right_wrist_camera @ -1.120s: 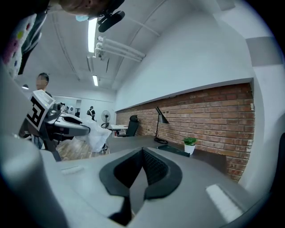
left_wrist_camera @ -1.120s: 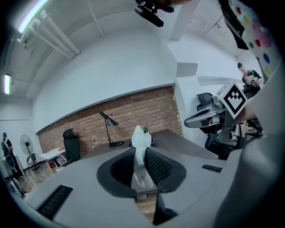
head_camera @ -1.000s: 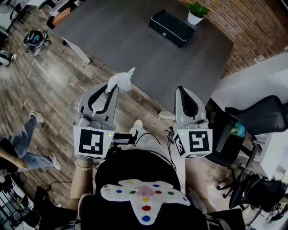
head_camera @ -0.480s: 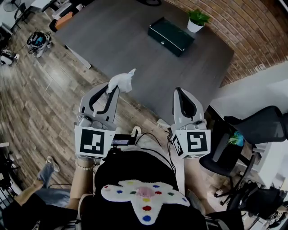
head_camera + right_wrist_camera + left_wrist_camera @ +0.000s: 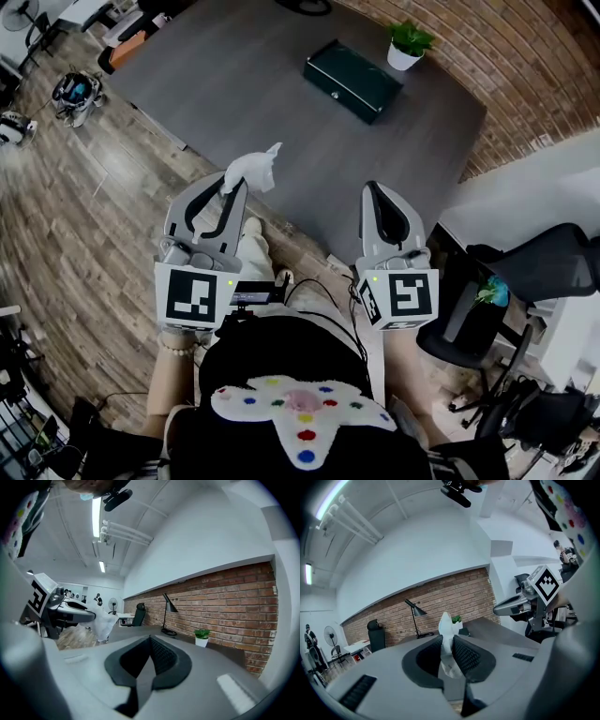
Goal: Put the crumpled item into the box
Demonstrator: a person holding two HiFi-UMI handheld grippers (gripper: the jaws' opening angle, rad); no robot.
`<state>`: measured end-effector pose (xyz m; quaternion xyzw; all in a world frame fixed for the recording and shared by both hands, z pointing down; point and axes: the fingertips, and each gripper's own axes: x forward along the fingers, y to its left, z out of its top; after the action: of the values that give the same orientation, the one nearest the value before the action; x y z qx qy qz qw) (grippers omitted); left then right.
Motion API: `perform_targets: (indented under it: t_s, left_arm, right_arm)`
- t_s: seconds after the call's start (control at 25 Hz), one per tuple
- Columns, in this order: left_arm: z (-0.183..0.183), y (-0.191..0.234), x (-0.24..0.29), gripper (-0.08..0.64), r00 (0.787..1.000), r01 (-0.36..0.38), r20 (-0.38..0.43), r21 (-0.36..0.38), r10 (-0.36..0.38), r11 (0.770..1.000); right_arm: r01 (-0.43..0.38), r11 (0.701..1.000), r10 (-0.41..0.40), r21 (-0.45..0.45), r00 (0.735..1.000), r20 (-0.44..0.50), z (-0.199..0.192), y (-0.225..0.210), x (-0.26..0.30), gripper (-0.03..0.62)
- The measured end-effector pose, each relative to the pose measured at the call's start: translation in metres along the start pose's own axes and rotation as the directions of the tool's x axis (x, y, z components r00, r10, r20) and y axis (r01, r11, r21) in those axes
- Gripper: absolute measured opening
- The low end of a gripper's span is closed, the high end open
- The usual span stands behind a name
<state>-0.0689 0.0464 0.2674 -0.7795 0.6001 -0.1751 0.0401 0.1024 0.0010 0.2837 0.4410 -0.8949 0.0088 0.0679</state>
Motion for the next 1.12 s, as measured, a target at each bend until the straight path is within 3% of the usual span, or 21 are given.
perform_targets:
  t_s: [0.56,1.12]
  left_arm:
    - [-0.009,0.038,0.061,0.06,0.998,0.067,0.009,-0.004,-0.067,0.998]
    - [-0.027,0.076,0.141,0.06,0.99,0.139,-0.03,-0.011,-0.139,0.99]
  right_arm:
    - [0.072,0.997,-0.072,-0.001,0.997,-0.036,-0.005,-0.018,0.061,0.009]
    - [0.134,0.989,-0.125,0.055,0.983,-0.132,-0.038,-0.046,0.146,0.009]
